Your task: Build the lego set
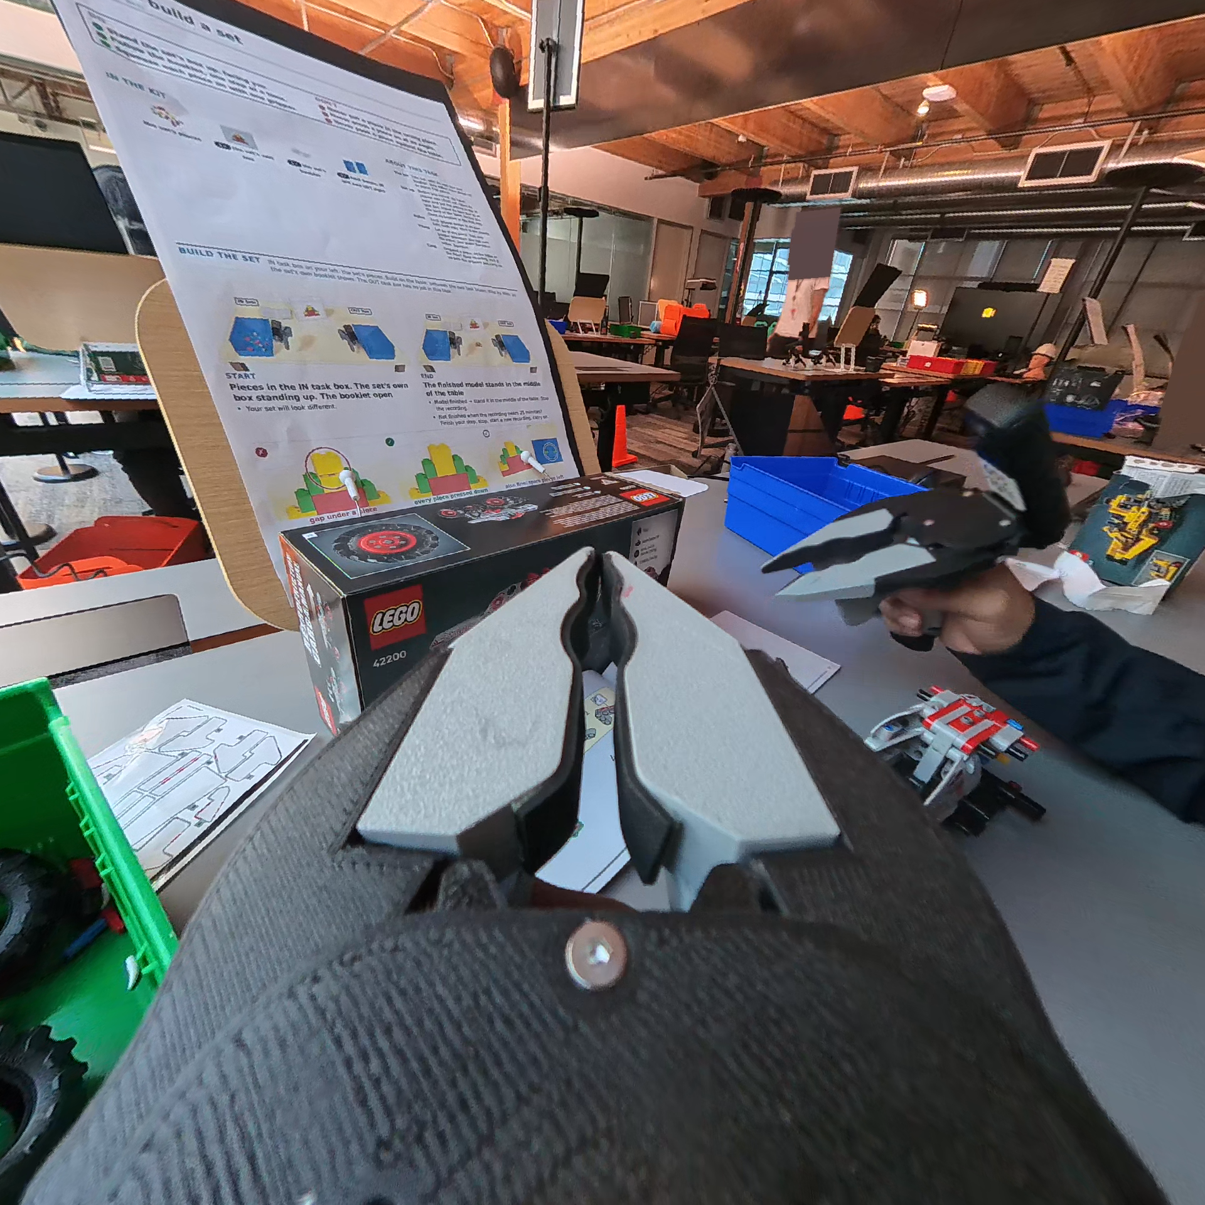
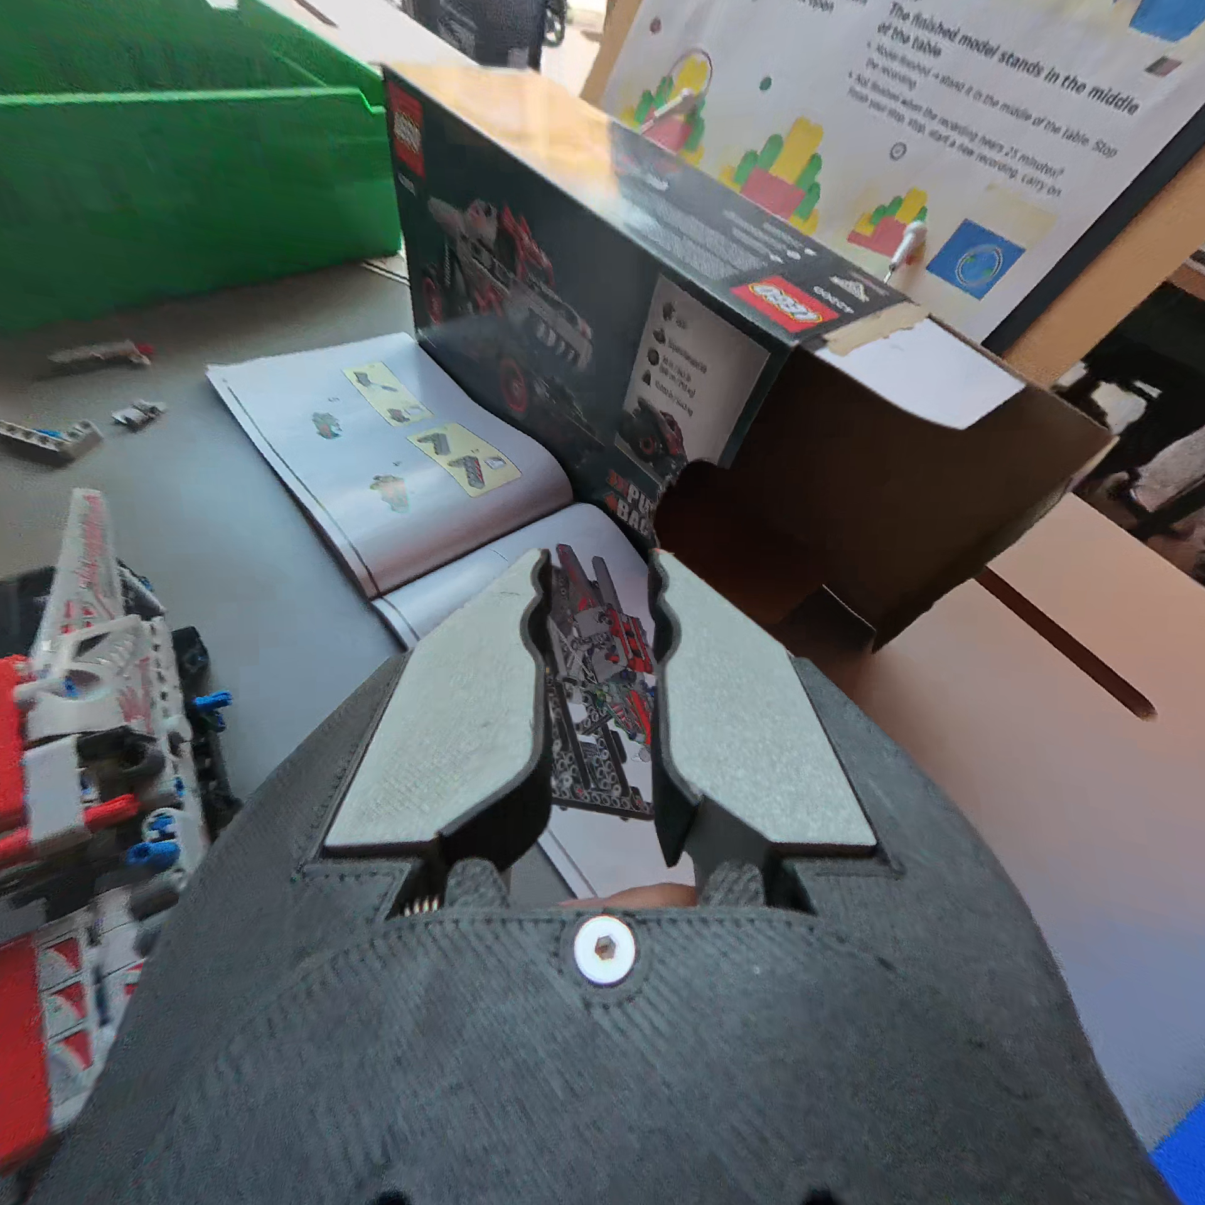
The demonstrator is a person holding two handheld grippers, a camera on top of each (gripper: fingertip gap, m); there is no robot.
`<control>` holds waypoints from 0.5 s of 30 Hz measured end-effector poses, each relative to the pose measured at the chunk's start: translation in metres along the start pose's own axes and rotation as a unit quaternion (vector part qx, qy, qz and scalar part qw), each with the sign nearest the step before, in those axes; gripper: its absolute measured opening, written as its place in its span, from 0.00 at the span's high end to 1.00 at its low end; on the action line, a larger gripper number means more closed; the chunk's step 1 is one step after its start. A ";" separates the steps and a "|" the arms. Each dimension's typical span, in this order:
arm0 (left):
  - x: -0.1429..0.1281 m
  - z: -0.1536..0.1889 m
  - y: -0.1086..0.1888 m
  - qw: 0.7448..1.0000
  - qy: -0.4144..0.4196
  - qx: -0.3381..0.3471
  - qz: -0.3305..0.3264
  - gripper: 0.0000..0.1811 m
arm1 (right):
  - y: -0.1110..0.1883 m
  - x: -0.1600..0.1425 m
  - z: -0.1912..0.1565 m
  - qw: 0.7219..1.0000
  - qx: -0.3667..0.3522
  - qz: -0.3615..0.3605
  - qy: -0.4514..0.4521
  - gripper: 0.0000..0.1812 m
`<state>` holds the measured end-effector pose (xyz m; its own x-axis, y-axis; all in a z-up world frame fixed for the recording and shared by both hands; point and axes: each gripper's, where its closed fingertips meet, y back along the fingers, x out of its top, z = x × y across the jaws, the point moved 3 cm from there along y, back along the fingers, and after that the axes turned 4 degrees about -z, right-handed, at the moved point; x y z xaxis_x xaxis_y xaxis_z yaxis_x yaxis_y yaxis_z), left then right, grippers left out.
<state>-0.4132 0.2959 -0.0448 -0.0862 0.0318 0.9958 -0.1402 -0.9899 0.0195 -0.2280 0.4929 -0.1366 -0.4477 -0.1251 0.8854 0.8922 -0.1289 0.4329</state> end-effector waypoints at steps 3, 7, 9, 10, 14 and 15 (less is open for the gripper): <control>-0.001 0.001 -0.001 1.000 -0.002 -0.001 -0.003 1.00 | 0.009 0.010 -0.010 0.999 0.027 0.015 0.008 0.85; -0.002 0.002 -0.002 1.000 -0.009 0.002 -0.004 1.00 | 0.019 0.024 -0.034 0.996 0.065 0.028 0.050 0.85; -0.003 0.001 -0.002 1.000 -0.010 0.003 -0.004 1.00 | 0.023 0.031 -0.051 0.993 0.096 0.035 0.067 0.84; -0.003 0.001 -0.003 1.000 -0.010 0.004 -0.005 1.00 | 0.025 0.034 -0.061 0.990 0.112 0.037 0.073 0.83; -0.005 0.002 -0.004 1.000 -0.008 0.003 -0.008 1.00 | 0.028 0.040 -0.096 0.981 0.154 0.028 0.115 0.81; -0.005 0.002 -0.004 1.000 -0.010 0.003 -0.008 1.00 | 0.028 0.040 -0.104 0.979 0.160 0.023 0.126 0.81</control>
<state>-0.4103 0.2992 -0.0496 -0.0651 0.0450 0.9969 -0.1360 -0.9901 0.0358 -0.2270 0.3817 -0.1065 -0.3706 -0.3675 0.8530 0.8672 0.1920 0.4595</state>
